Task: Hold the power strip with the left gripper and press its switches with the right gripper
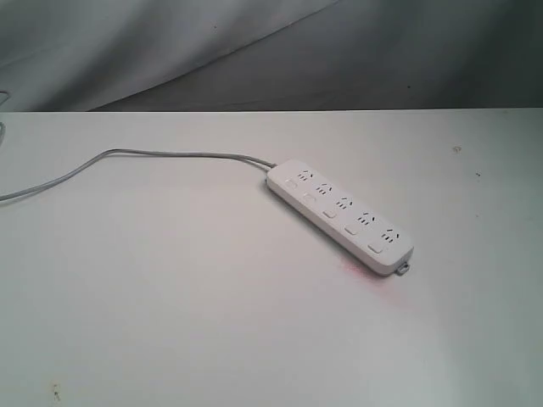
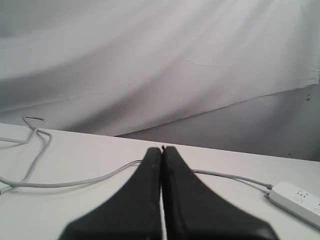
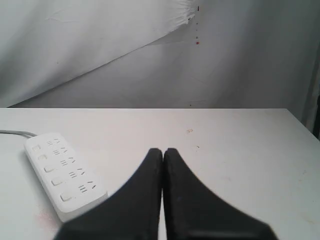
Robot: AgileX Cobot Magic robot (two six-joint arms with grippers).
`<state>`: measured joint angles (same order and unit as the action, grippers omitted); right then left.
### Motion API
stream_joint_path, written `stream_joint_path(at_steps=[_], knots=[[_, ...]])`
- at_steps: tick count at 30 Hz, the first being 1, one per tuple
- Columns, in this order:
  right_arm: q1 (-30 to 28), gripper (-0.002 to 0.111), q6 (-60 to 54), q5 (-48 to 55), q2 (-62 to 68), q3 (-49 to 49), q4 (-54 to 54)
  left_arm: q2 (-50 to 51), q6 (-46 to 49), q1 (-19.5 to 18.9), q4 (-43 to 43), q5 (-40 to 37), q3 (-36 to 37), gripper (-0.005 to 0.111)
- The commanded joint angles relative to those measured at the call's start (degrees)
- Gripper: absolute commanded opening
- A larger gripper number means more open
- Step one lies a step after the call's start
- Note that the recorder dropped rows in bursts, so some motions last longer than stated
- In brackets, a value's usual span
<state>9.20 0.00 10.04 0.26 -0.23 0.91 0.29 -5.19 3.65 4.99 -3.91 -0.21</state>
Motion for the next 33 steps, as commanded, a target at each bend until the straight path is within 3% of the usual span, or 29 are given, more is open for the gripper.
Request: stream_joint_path(at_steps=[1, 16, 23, 26, 33], knots=[[-0.24, 0.0, -0.33, -0.82, -0.26, 0.23, 0.18, -0.29, -0.2, -0.11, 0.45, 0.61, 0.21, 0.0], [-0.24, 0.0, 0.84, -1.11, -0.26, 0.23, 0.27, -0.29, -0.18, -0.11, 0.45, 0.9, 0.21, 0.0], [-0.24, 0.0, 6.36, -8.03, -0.26, 0.23, 22.25, -0.29, -13.16, -0.11, 12.79, 0.52, 0.21, 0.0], [-0.24, 0.0, 6.24, -6.26, -0.26, -1.3, 22.33, 2.67, -14.14, -0.11, 16.12, -0.71, 0.21, 0.0], [-0.24, 0.0, 4.75, 2.68, 6.66, -14.42, 18.17, 16.45, -6.51, -0.11, 15.3, -6.99, -13.55, 0.0]])
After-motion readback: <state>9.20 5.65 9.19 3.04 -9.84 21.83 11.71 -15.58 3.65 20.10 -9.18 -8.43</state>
